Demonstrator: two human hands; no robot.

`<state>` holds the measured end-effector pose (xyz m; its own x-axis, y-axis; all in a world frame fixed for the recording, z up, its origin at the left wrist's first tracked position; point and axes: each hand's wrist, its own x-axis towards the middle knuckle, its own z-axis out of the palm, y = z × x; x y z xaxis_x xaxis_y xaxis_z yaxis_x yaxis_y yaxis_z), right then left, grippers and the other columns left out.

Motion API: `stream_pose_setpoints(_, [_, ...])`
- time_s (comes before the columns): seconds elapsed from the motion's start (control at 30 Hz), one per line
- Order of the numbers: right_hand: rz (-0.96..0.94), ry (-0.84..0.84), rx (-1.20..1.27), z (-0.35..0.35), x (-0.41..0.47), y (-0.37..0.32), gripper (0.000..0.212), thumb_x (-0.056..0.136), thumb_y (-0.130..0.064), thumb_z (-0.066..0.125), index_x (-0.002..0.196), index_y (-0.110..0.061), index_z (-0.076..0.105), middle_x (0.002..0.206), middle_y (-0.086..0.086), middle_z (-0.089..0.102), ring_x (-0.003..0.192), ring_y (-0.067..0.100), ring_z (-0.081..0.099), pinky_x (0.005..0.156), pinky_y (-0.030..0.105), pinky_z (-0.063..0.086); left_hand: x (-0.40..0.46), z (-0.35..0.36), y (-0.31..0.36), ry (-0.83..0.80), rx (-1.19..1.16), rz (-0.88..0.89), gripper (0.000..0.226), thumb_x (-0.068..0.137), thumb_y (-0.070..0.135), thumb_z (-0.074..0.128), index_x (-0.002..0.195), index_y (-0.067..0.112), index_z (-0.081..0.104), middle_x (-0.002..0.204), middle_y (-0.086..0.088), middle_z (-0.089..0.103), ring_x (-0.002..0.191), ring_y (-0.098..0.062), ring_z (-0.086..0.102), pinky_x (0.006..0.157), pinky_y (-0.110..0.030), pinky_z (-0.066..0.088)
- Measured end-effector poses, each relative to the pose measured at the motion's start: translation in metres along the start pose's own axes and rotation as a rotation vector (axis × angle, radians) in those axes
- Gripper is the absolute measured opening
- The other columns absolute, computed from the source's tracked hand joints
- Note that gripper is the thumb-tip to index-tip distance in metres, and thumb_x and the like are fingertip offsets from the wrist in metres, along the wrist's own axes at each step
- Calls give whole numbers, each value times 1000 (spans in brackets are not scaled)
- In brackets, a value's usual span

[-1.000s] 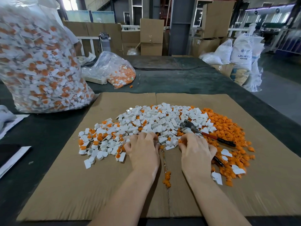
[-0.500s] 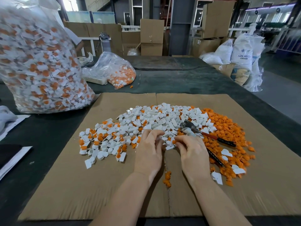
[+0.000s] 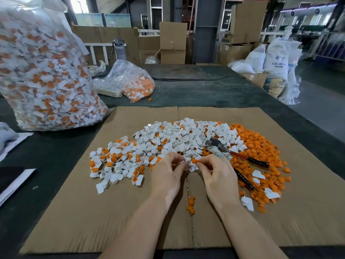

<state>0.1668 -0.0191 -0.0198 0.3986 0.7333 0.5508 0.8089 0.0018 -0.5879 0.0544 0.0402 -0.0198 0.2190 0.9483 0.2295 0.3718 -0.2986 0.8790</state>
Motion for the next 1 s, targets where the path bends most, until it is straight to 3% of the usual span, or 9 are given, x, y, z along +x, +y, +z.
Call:
stream_pose_setpoints(0.13, [-37, -33, -16, 2, 0, 1, 5, 81, -15, 71, 78, -11, 68, 73, -3, 64, 74, 11, 51, 64, 9, 32, 1, -1, -1, -60, -27, 17, 15, 91, 17, 60, 90, 33, 59, 82, 17, 61, 79, 0, 59, 64, 1, 39])
stream_pose_setpoints(0.23, [-60, -62, -61, 3, 0, 2, 12, 81, -18, 71, 72, -13, 65, 67, -4, 60, 69, 13, 50, 61, 19, 34, 1, -2, -2, -84, -90, 4, 23, 89, 12, 61, 96, 33, 60, 87, 15, 60, 84, 0, 58, 67, -1, 41])
stream_pose_setpoints(0.47, [-125, -59, -121, 3, -2, -1, 32, 69, -8, 78, 56, -14, 50, 52, -4, 48, 54, 17, 45, 55, 29, 36, -2, -3, 0, -68, -174, -8, 34, 84, 5, 66, 86, 38, 57, 83, 9, 61, 79, -6, 60, 64, -6, 44])
stream_pose_setpoints(0.57, [-124, -92, -128, 3, -2, -1, 33, 68, -5, 78, 55, -14, 48, 51, 0, 50, 53, 21, 47, 55, 33, 40, -5, -2, 2, -80, -79, 42, 38, 85, 9, 67, 82, 45, 54, 81, 16, 61, 78, 4, 59, 66, -4, 43])
stream_pose_setpoints(0.67, [-116, -125, -108, 3, -2, 0, 36, 72, -6, 74, 57, -16, 43, 53, 0, 48, 56, 20, 44, 57, 32, 37, -8, -1, 2, -77, -21, 93, 43, 85, 9, 66, 80, 49, 51, 79, 19, 60, 78, 14, 55, 66, -1, 41])
stream_pose_setpoints(0.8, [-79, -165, -57, 5, -1, 3, 23, 81, -16, 70, 64, -14, 55, 61, -7, 48, 65, 14, 42, 63, 26, 27, -5, -3, 3, -50, -82, 32, 39, 85, 4, 65, 83, 42, 54, 79, 12, 59, 73, 2, 56, 63, -3, 41])
stream_pose_setpoints(0.9, [-50, -171, 14, 3, 0, 3, 14, 81, -25, 71, 73, -15, 66, 67, -9, 53, 71, 9, 46, 63, 24, 33, -2, -4, 2, -45, -218, -86, 28, 85, 2, 63, 90, 29, 59, 77, 3, 60, 72, -7, 58, 59, -7, 43])
stream_pose_setpoints(1.0, [-49, -141, 61, 0, 0, 0, 13, 76, -22, 76, 84, -16, 68, 70, -11, 53, 75, 9, 50, 66, 23, 44, -1, -6, 1, -55, -181, -92, 20, 87, 7, 62, 91, 27, 63, 84, 4, 65, 80, -11, 62, 71, -15, 49])
